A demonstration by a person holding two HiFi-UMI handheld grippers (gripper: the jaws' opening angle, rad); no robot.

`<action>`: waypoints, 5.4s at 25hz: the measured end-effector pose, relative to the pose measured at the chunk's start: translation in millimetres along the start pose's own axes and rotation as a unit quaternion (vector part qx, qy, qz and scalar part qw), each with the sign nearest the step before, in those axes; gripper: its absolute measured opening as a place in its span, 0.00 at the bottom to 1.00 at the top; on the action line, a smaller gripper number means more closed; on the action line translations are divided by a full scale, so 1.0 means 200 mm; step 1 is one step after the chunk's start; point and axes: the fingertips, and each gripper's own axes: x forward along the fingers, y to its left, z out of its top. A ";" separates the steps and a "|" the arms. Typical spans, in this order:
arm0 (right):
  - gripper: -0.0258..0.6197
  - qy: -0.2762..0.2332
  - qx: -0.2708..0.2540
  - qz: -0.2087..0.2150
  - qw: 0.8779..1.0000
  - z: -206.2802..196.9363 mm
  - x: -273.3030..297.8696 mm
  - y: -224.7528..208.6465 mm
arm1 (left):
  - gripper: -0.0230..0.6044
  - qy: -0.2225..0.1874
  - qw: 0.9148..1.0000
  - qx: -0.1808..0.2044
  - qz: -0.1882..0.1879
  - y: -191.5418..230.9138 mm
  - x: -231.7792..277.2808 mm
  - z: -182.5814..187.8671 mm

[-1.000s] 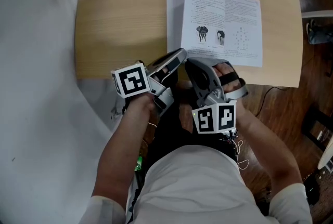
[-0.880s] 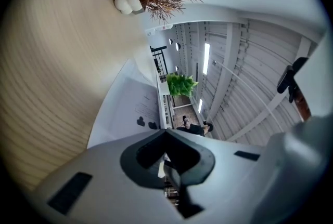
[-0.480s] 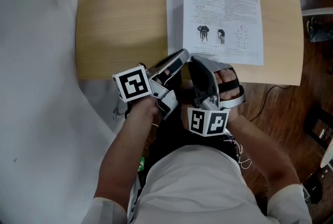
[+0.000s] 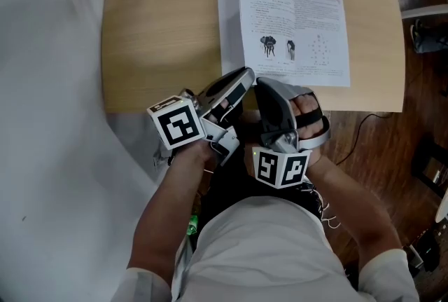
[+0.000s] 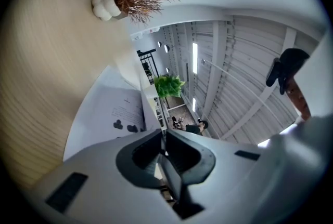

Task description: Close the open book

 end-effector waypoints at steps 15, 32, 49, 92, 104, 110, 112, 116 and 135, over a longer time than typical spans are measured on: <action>0.05 0.012 0.042 -0.026 0.999 -0.08 -0.08 -0.12 | 0.04 -0.039 0.997 0.071 -0.019 -0.15 -0.04 0.07; 0.05 0.045 0.144 -0.061 0.987 -0.29 -0.19 -0.29 | 0.04 0.002 0.990 0.136 0.023 -0.15 0.07 -0.07; 0.05 0.096 0.248 -0.083 0.960 -0.57 -0.28 -0.35 | 0.04 0.031 0.988 0.146 0.037 -0.14 0.14 -0.19; 0.05 0.131 0.473 -0.032 0.871 -1.08 -0.35 -0.21 | 0.04 0.080 0.980 0.174 0.046 -0.15 0.34 -0.43; 0.10 0.113 0.509 -0.024 0.853 -1.15 -0.35 -0.20 | 0.04 0.088 0.980 0.173 0.049 -0.16 0.40 -0.49; 0.11 0.124 0.517 -0.025 0.847 -1.21 -0.36 -0.19 | 0.04 0.090 0.980 0.170 0.053 -0.15 0.41 -0.51; 0.11 0.128 0.517 -0.025 0.846 -1.22 -0.36 -0.19 | 0.04 0.089 0.980 0.169 0.053 -0.15 0.41 -0.51; 0.11 0.137 0.505 -0.023 0.852 -1.24 -0.36 -0.19 | 0.04 0.090 0.980 0.168 0.054 -0.15 0.41 -0.52; 0.11 0.167 0.493 -0.013 0.854 -1.32 -0.36 -0.15 | 0.04 0.089 0.979 0.172 0.058 -0.14 0.38 -0.49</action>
